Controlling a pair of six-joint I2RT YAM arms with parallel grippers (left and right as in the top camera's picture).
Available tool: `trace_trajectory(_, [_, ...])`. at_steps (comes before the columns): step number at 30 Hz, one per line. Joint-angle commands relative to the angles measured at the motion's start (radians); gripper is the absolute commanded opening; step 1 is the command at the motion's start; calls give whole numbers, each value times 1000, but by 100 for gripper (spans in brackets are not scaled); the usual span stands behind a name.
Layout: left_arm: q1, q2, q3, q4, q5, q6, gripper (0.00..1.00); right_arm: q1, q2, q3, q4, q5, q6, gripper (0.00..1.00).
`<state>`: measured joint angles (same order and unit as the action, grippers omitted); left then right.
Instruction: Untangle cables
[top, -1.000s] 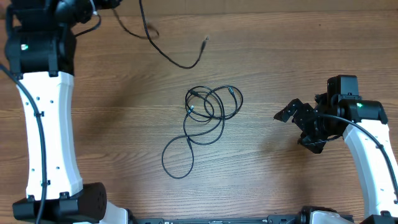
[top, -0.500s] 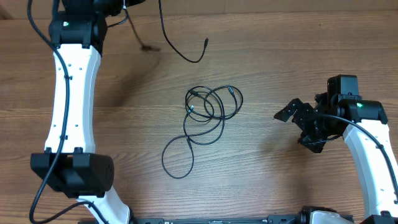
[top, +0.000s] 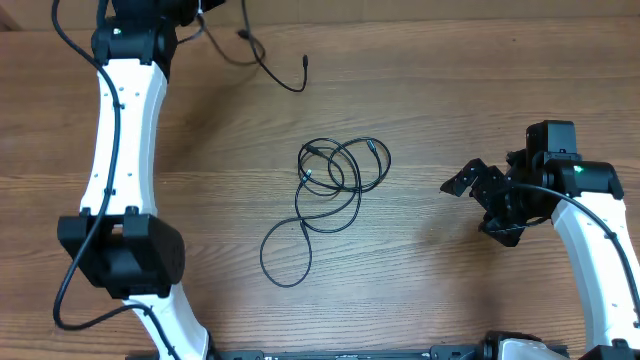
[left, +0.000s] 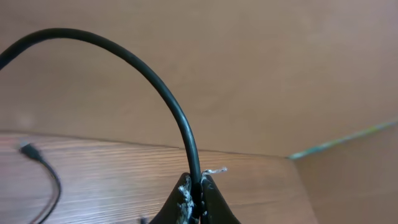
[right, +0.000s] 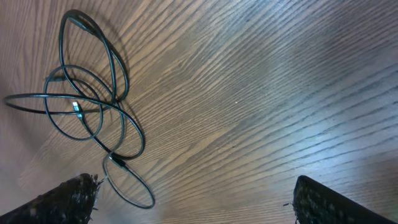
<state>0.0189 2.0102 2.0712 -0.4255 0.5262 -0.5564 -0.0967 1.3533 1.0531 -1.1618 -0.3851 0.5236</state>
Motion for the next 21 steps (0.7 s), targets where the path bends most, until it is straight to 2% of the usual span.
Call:
trace_trajectory(1, [67, 38, 11, 3, -47, -5, 4, 3, -1, -5, 0, 10, -2, 100])
trace_trajectory(7, [193, 77, 11, -5, -194, -5, 4, 3, -1, -5, -16, 10, -2, 100])
trace_trajectory(12, [297, 136, 11, 24, -260, 1, 4, 3, -1, -5, -18, 10, -1, 100])
trace_trajectory(15, [350, 189, 11, 63, -272, 62, 4, 3, -1, -5, -18, 10, -1, 100])
trace_trajectory(19, [438, 269, 11, 117, -333, 219, 4, 3, -1, -5, -19, 10, -1, 100])
trace_trajectory(20, [457, 278, 11, 114, -361, 227, 18, 3, -1, -5, -19, 10, -1, 100])
trace_trajectory(21, [475, 288, 11, 103, -379, 228, 58, 3, -1, -5, -18, 10, -1, 100])
